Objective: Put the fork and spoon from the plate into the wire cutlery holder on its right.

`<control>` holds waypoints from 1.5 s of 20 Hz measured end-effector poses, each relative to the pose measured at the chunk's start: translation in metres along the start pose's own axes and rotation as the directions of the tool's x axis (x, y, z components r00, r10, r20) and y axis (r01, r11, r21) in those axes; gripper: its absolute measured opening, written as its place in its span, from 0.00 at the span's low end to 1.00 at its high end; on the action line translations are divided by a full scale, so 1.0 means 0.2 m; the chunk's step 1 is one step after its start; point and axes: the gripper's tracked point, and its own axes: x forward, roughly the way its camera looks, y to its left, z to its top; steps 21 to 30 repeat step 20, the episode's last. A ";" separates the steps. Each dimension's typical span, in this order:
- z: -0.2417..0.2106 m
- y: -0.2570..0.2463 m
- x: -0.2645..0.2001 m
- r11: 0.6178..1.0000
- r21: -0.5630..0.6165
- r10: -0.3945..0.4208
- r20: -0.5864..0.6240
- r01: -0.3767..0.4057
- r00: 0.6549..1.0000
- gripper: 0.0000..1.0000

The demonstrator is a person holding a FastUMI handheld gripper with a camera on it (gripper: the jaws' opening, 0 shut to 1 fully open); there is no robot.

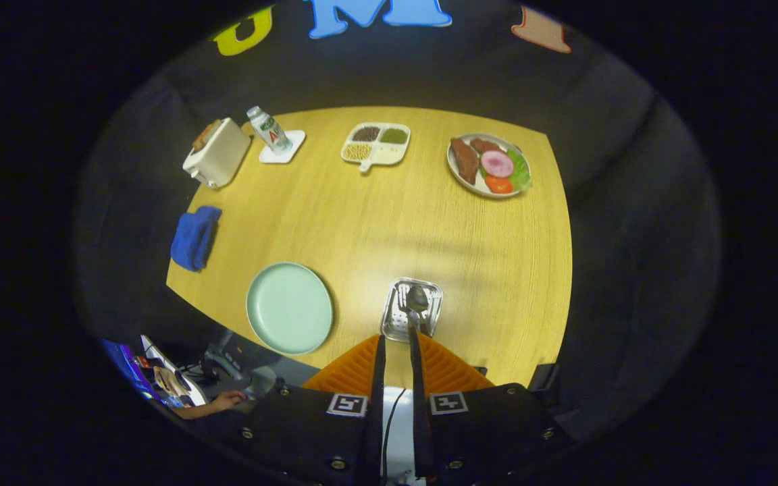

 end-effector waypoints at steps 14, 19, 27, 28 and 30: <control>0.11 0.64 -0.51 0.995 -0.024 -0.043 0.772 0.097 0.634 0.19; 0.11 0.74 -0.69 0.983 0.000 -0.085 0.882 0.182 0.464 0.20; 0.10 0.77 -0.70 0.980 -0.014 -0.078 0.892 0.200 0.446 0.20; 0.10 0.77 -0.70 0.980 -0.014 -0.078 0.892 0.200 0.446 0.20; 0.10 0.77 -0.70 0.980 -0.014 -0.078 0.892 0.200 0.446 0.20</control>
